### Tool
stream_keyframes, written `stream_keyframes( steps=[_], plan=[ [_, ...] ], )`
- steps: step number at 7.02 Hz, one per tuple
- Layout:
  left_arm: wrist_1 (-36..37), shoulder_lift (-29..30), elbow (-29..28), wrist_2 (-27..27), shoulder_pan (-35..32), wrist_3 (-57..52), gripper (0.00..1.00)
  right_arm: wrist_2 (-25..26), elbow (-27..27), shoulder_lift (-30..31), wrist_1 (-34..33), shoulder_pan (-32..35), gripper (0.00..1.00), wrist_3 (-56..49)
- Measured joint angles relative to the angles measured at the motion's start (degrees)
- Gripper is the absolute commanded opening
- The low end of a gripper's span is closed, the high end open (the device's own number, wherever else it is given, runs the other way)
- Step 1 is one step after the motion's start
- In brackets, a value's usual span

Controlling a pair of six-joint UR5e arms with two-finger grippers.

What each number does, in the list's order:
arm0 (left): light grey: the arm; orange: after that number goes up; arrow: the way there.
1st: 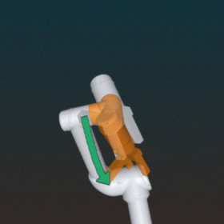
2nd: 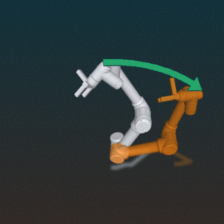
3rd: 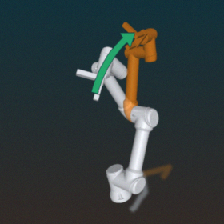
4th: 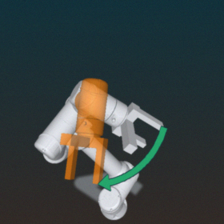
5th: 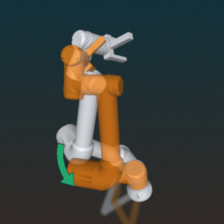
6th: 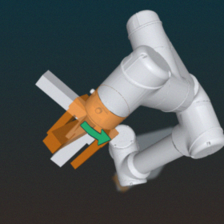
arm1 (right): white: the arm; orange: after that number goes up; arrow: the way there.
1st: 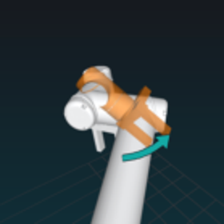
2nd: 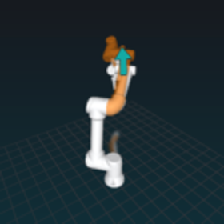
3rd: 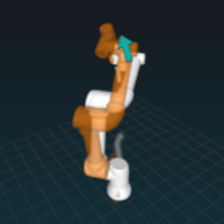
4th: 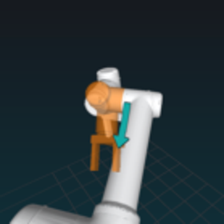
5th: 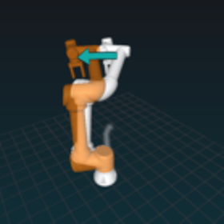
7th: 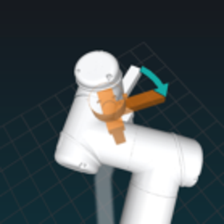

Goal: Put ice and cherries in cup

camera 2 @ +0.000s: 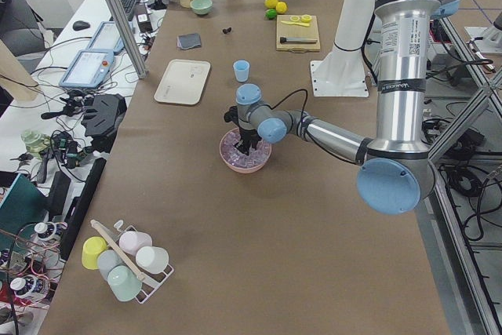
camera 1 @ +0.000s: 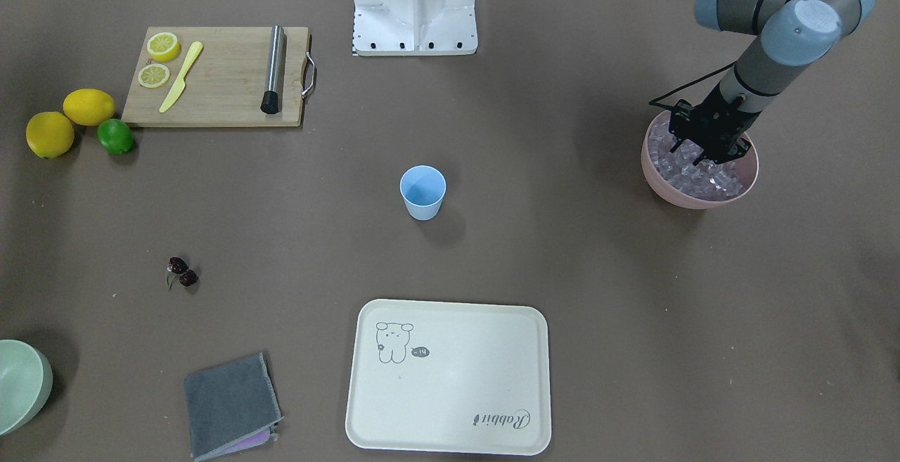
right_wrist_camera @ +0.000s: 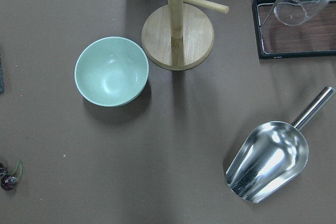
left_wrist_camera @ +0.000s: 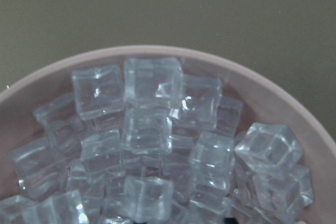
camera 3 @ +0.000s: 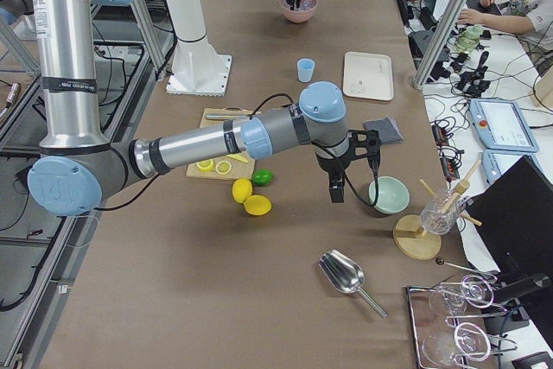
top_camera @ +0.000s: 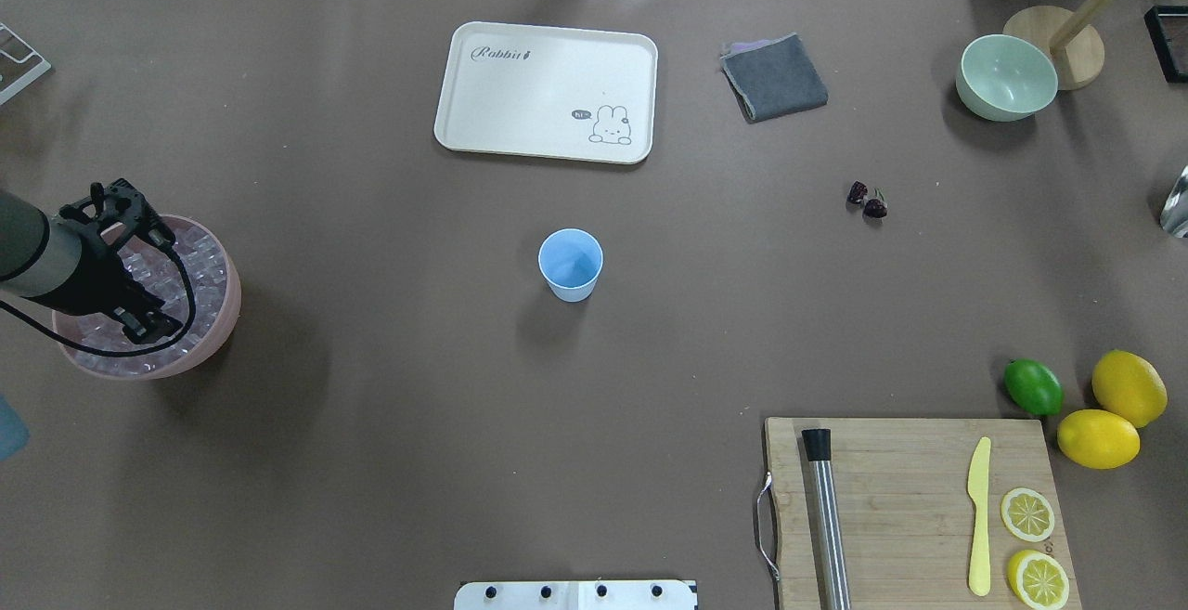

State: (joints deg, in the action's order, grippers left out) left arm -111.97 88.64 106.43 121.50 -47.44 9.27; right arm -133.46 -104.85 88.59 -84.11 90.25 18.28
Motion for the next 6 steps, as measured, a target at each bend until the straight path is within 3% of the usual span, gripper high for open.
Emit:
stream_keyframes(
  steps=[4,6],
  plan=[
    [0.04,2.64,1.58,9.94,-13.00,-0.75,0.00,-0.02,0.47,0.66,-0.18,-0.50,1.00,-0.04],
    [0.57,11.71,-0.06,10.51,-15.59,1.30,0.00,0.24,0.72,0.99,-0.39,-2.83,1.00,0.07]
  ],
)
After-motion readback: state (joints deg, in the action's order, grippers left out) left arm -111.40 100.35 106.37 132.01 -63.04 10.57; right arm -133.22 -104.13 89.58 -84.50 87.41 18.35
